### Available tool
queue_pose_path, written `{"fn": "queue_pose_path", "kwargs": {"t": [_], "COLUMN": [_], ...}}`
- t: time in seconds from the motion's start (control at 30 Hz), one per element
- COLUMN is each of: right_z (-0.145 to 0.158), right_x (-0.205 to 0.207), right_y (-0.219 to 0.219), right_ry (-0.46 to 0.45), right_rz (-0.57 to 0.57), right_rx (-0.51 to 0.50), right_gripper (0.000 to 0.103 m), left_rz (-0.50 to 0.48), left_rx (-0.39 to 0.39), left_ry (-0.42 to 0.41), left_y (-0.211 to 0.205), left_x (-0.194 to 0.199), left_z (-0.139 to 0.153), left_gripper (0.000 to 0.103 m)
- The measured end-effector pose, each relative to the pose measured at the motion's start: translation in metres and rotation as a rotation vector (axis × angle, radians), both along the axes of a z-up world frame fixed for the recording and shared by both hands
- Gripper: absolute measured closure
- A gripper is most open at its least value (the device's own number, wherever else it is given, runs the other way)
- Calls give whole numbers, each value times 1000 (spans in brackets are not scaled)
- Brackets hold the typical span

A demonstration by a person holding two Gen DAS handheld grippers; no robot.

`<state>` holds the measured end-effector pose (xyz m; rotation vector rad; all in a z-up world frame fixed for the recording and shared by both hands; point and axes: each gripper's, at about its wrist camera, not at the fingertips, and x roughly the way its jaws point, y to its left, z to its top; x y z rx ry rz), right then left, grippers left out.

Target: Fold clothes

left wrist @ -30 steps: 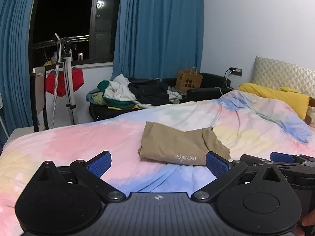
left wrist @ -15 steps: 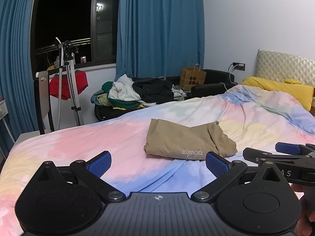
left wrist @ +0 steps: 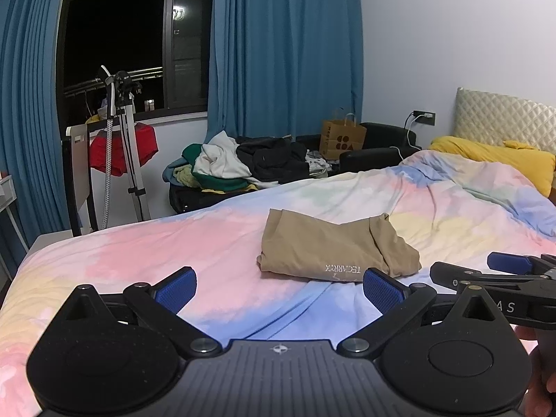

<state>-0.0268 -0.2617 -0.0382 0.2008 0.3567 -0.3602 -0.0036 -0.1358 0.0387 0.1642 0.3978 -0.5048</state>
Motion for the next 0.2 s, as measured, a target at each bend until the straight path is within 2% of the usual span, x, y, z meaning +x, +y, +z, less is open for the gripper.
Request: {"fn": "queue_pose_path", "kwargs": {"t": [0.2], "right_z": [1], "right_x": [1], "right_y": [-2], "right_ry": [0], "right_rz": [1], "right_rx": [6], "right_gripper": [14], "left_rz": [-2], "left_rx": [-3], "left_ry": [2], "left_y": [1], "left_x": [1], "left_z": [0], "left_gripper": [0]}}
